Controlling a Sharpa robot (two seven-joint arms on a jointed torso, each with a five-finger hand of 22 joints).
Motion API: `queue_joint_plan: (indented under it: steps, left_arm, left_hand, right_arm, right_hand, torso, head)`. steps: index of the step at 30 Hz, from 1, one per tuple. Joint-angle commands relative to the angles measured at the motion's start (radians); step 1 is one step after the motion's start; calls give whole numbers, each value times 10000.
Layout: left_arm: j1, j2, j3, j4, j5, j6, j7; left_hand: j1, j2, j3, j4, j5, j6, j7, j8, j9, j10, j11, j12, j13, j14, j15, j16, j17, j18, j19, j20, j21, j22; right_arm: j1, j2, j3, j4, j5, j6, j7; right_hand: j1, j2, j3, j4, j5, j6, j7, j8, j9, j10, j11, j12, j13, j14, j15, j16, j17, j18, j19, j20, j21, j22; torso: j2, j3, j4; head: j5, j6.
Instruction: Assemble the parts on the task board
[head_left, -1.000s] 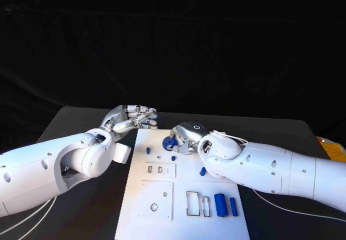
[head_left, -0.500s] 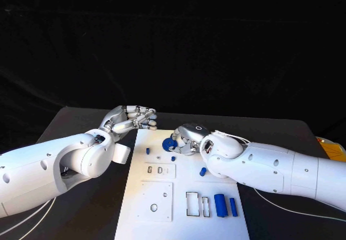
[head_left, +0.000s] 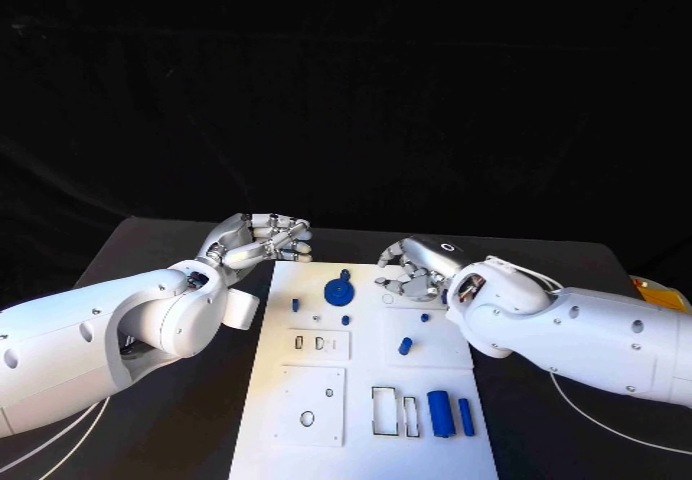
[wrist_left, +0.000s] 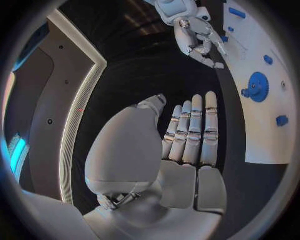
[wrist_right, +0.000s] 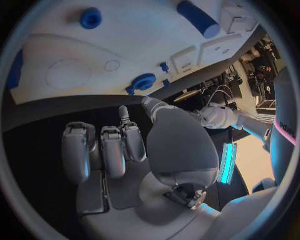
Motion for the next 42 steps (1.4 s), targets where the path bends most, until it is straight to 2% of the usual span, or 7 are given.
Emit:
queue_joint_plan:
  steps: [1, 4, 6, 13, 22, 30, 42]
  left_arm:
    - [14, 5, 7, -27, 44, 147, 75]
    - [13, 13, 6, -65, 70, 210, 112]
    - [13, 26, 6, -85, 82, 250, 135]
    - [7, 37, 4, -135, 94, 322, 166]
    - [-2, 71, 2, -234, 98, 320, 160]
    - [-9, 108, 1, -280, 99, 300, 148]
    - [-10, 106, 1, -286, 99, 289, 141]
  left_hand:
    - [-2, -127, 36, 5, -62, -18, 21, -51, 17, 26, 53, -29, 2, 3, 47, -45, 9, 108, 13, -20, 53, 14]
    - [-52, -170, 18, 21, -71, -20, 17, -55, 20, 40, 54, -45, 5, -4, 53, -63, 30, 105, -2, -14, 59, 14]
    - [-66, -179, 12, 25, -72, -20, 16, -56, 21, 42, 55, -49, 6, -6, 54, -67, 35, 105, -5, -13, 60, 13]
    - [-71, -184, 10, 25, -73, -20, 14, -56, 22, 44, 54, -50, 6, -7, 55, -70, 37, 105, -7, -12, 61, 13]
    - [-68, -176, 19, 21, -67, -11, 7, -51, 25, 57, 49, -50, 9, -8, 53, -74, 44, 106, -9, -12, 64, 14]
    - [-62, -168, 29, 16, -63, -7, 5, -49, 27, 64, 46, -53, 10, -7, 51, -78, 50, 108, -10, -12, 67, 14]
    - [-55, -161, 41, 11, -60, -3, 4, -48, 29, 71, 44, -57, 11, -7, 49, -82, 57, 109, -11, -13, 71, 15]
  right_arm:
    - [158, -600, 10, 231, 2331, 50, 1758]
    - [254, -1175, 17, 264, 3045, 668, 2233]
    - [285, -1557, 19, 198, 3267, 1065, 2477]
    - [207, -2229, 20, -100, 3139, 1445, 2915]
    - [-91, -2368, 18, -731, 3029, 1550, 3116]
    - [-306, -2090, 8, -1124, 2923, 1402, 2769]
    - [-596, -1783, 1, -1335, 2885, 1324, 2620]
  right_hand:
    - [333, -107, 72, -269, -138, 75, 11, -79, 23, -61, 5, -67, 1005, 898, 38, -21, 1865, -92, -35, 33, -110, 1145]
    - [610, -310, 81, -534, -250, 190, -37, -66, 61, -98, -26, -98, 980, 883, 18, -39, 1803, -54, -135, 27, -250, 1025]
    - [638, -541, -42, -625, -8, 285, -156, -51, 90, -115, -114, -109, 971, 880, -42, -44, 1794, -45, -159, -10, -286, 1006]
    - [873, -643, -85, -813, -75, 284, -287, -106, 104, -116, -245, -109, 975, 899, -164, -27, 1874, -64, -111, -122, -236, 1076]
    - [1012, -683, -157, -945, -31, -67, -62, -378, 51, -166, -72, -169, 922, 905, -53, -22, 1901, -76, -97, -84, -240, 1098]
    - [986, -684, -266, -944, -30, -280, 81, -538, 25, -226, 57, -228, 864, 910, 59, -15, 1924, -79, -88, 9, -243, 1111]
    - [999, -636, -268, -941, -15, -289, 103, -554, 29, -185, 81, -176, 911, 916, 83, -8, 1954, -86, -68, 33, -218, 1138]
  torso:
    - [-56, 36, -60]
    - [-100, 58, -106]
    - [-109, 74, -110]
    - [-135, 160, -198]
    - [-131, 230, -207]
    - [-127, 207, -184]
    - [-136, 194, -183]
  head:
    - [-27, 4]
    - [-45, 13]
    - [-82, 32]
    - [-84, -3]
    - [-130, -68]
    - [-102, -101]
    - [-80, -168]
